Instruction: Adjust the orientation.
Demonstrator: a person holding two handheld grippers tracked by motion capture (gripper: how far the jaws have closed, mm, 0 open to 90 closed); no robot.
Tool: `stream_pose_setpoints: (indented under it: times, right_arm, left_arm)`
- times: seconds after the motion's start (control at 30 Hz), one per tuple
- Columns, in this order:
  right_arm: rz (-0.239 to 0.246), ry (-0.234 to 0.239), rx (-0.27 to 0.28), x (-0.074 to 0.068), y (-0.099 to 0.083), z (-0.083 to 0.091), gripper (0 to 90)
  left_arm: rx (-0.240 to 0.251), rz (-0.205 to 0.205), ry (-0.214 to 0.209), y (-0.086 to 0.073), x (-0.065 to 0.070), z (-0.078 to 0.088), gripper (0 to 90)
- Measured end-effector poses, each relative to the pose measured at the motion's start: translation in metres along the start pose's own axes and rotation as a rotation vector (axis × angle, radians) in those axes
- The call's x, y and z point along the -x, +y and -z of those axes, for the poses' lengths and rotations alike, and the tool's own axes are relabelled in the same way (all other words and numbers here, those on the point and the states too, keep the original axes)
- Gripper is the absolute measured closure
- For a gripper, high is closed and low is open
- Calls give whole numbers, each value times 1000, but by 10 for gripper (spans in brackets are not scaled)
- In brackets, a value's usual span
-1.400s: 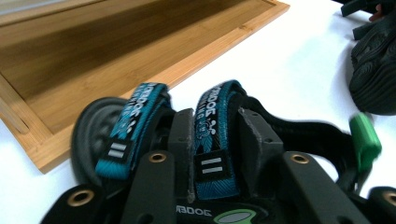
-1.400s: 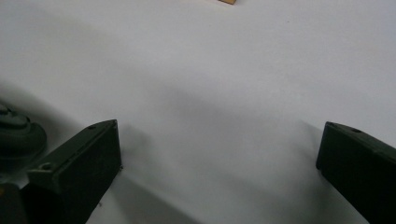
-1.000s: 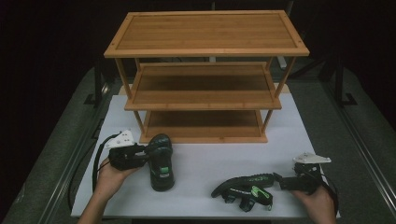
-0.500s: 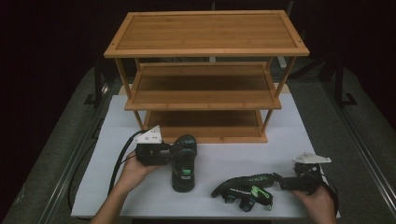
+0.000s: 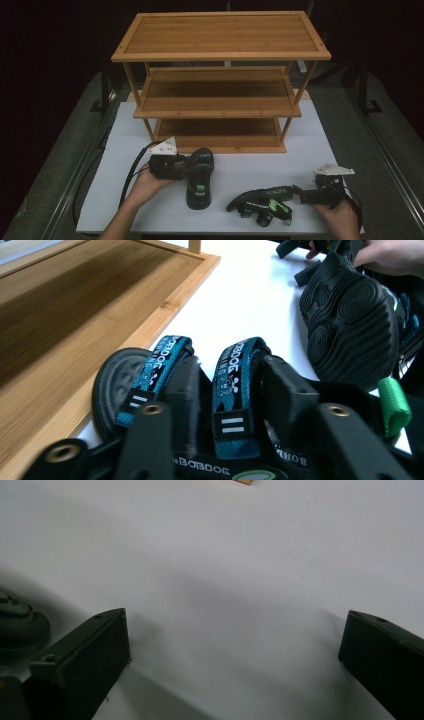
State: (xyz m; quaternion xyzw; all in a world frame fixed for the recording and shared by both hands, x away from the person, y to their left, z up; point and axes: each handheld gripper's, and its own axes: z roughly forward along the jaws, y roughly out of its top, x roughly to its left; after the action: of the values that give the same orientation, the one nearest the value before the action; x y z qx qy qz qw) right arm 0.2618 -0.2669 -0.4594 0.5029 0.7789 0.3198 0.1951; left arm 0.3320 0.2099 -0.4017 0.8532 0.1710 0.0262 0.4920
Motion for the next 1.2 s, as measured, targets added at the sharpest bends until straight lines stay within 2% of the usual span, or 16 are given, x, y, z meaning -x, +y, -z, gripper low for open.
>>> stream_pose_setpoints:
  times: [0.17,0.27,0.33,0.5,0.53,0.6,0.63,0.7,0.97,1.2]
  right_arm:
    - [-1,0,0,0,0,0,0]
    - [0,0,1,0,0,0,0]
    - [0,1,0,0,0,0,0]
    - [1,1,0,0,0,0,0]
    - [1,1,0,0,0,0,0]
    - [1,0,1,0,0,0,0]
    - [1,1,1,0,0,0,0]
    - [0,1,0,0,0,0,0]
    - [0,2,0,0,0,0,0]
    - [1,3,1,0,0,0,0]
  left_arm:
    - [-28,22,29,-1,-1,7,405]
    - [-52,26,91,-3,1,12,244]
    - [-64,44,126,-5,2,15,166]
    - [-90,83,185,-11,1,26,51]
    - [-101,93,215,-12,1,29,10]
    - [-108,91,272,-15,2,34,0]
    - [-114,91,285,-16,2,37,0]
    - [-130,91,290,-20,2,42,0]
    - [-170,102,366,-41,10,65,0]
    - [-218,117,420,-65,17,80,0]
